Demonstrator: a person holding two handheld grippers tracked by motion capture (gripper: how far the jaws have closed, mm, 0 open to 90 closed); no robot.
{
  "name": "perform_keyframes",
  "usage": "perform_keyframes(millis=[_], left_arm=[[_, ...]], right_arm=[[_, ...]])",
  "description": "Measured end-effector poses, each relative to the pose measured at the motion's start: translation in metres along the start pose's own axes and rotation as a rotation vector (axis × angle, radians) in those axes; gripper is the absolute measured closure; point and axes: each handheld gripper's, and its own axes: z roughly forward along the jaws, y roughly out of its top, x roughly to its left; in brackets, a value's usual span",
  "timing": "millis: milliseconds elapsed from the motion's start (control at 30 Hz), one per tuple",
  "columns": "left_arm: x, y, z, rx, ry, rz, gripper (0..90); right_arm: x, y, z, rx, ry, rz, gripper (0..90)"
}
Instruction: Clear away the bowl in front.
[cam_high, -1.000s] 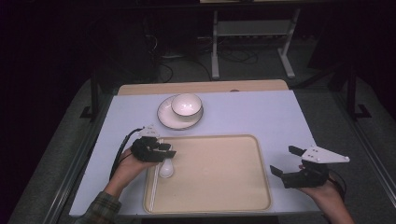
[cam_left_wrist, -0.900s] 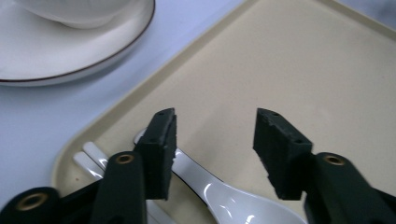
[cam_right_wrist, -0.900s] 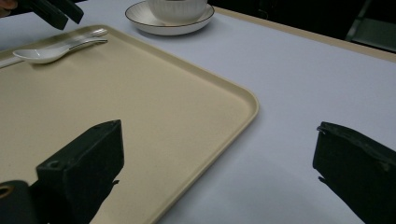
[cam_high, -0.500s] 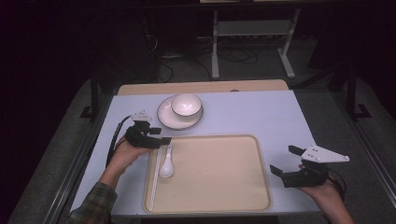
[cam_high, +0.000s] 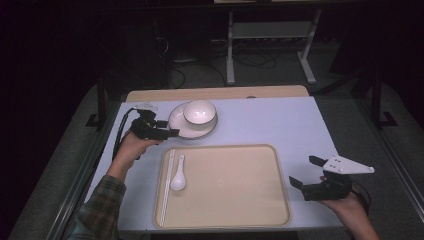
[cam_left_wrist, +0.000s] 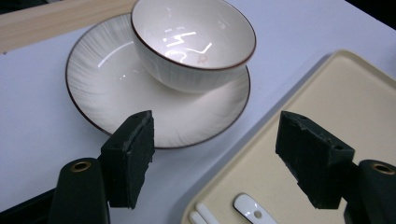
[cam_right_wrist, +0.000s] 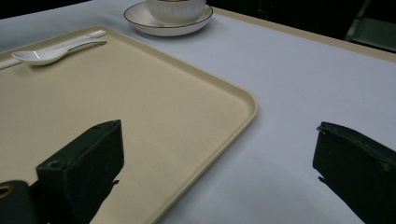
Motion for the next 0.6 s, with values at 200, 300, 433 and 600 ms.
perform_keyframes(millis=[200, 300, 433, 600], left_arm=[[0.009, 0.016, 0.004, 0.012, 0.023, -0.017, 25.1], [0.013, 0.028, 0.005, 0.015, 0.041, -0.027, 24.4], [0.018, 0.045, 0.01, 0.043, 0.057, -0.039, 25.3], [0.022, 0.063, 0.022, 0.097, 0.086, -0.051, 26.3]], right_arm=[[0.0, 0.0, 0.0, 0.003, 0.002, 0.001, 1.5], [0.0, 0.0, 0.0, 0.004, 0.002, 0.002, 1.5], [0.001, 0.0, 0.0, 0.003, 0.004, 0.002, 1.5], [0.0, 0.0, 0.0, 0.0, 0.003, 0.002, 1.5]])
